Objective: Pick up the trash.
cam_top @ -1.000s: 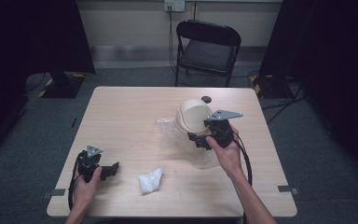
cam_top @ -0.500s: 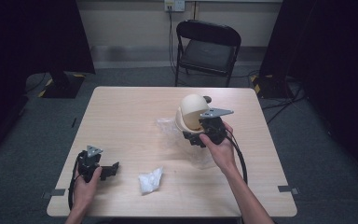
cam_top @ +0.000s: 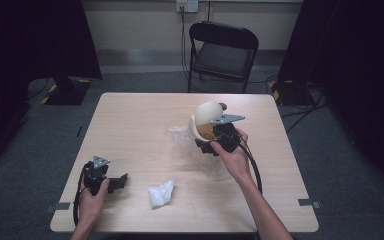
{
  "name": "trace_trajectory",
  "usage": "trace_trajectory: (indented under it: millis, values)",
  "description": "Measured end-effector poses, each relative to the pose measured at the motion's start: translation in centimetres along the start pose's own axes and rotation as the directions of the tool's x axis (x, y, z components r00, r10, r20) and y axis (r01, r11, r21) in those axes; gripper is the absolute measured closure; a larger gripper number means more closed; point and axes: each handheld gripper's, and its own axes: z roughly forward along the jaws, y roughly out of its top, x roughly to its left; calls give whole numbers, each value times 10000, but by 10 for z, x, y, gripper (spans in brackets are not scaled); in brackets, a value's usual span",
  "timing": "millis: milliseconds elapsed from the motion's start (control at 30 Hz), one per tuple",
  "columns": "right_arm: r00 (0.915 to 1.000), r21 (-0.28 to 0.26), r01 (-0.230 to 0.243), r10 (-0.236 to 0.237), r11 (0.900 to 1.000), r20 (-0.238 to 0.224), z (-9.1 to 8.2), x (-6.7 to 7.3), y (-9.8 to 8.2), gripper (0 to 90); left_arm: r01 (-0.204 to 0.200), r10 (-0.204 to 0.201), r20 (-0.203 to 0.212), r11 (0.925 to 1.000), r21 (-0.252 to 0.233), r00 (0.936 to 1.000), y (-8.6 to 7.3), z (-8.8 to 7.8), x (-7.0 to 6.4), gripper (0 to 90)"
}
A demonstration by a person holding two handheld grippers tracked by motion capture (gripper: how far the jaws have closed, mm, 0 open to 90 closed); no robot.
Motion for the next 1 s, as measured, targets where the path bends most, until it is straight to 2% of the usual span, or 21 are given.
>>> trace_trajectory:
  millis: [100,200,333,500,767,867,1000]
  values:
    - [10000,-10,53,-53,10000,16,1,1,0,150,-1,1,0,10000,1,10000,0,0,0,0]
    - [9996,-197,-135,130,9997,-260,-1,0,-1,154,-2,2,0,10000,1,10000,0,0,0,0]
    - [9990,-611,-295,274,9977,-357,-13,0,-3,141,-29,29,-14,10000,11,10000,0,0,0,0]
    - [9990,-754,-226,196,9969,-398,-25,3,-3,142,-30,30,-15,10000,11,10000,0,0,0,0]
    - [9986,-1152,70,-130,9933,-519,-54,18,-12,161,-28,28,-10,10000,2,10000,0,0,0,0]
    - [9978,-1014,-104,37,9948,-661,-58,25,-17,169,-29,29,-9,10000,5,10000,0,0,0,0]
    - [9967,-1133,-147,56,9935,-805,-64,33,-23,176,-28,28,-9,10000,3,10000,0,0,0,0]
